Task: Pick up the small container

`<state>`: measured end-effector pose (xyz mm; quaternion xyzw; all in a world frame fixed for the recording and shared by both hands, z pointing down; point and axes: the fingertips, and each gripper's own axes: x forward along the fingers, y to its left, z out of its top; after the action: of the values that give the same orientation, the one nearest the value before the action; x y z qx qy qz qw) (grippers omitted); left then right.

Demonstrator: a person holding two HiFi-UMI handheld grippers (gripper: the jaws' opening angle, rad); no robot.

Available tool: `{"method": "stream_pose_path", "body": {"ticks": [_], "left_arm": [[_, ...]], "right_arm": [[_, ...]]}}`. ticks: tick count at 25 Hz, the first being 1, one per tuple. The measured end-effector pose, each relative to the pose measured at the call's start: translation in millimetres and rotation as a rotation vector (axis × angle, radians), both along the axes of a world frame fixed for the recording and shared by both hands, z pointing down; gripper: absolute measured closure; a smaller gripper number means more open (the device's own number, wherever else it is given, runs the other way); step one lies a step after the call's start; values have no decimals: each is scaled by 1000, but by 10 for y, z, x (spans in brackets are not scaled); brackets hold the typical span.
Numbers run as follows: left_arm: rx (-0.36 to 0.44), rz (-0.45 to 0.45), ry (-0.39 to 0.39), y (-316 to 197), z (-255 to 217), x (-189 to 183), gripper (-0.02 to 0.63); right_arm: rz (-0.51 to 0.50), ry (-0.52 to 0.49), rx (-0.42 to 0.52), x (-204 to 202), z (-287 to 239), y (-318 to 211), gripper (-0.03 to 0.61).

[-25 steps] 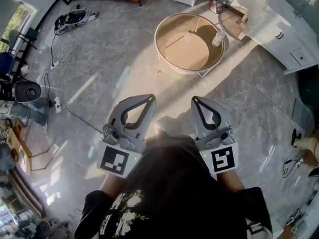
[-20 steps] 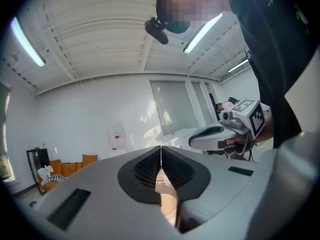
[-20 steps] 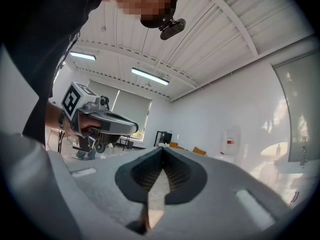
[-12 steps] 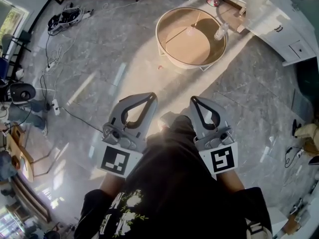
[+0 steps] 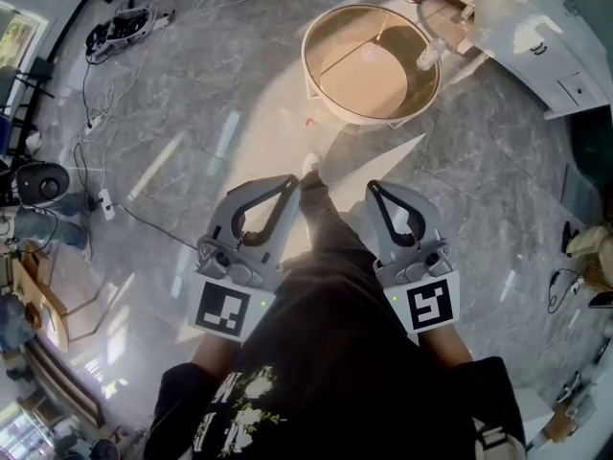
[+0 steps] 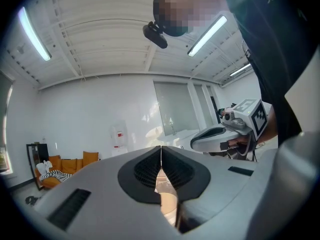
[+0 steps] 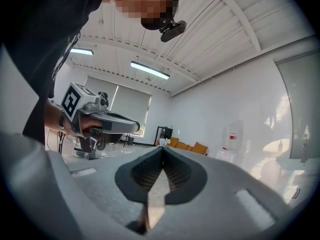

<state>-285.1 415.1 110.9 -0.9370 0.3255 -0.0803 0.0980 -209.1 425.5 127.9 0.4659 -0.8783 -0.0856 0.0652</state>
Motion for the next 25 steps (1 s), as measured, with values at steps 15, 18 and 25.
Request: {"method": "stream_pose_path", "body": {"ticks": [15, 18, 25], "left_arm": [[31, 45, 26, -566, -85, -130, 601], [33, 78, 28, -769, -69, -37, 601], [5, 108, 4, -1440, -103, -20, 601]], "right_arm": [[-26, 25, -43, -379, 195, -632, 581], [-25, 22, -52, -366, 223, -843, 581], [33, 15, -37, -287, 139, -1530, 582]]}}
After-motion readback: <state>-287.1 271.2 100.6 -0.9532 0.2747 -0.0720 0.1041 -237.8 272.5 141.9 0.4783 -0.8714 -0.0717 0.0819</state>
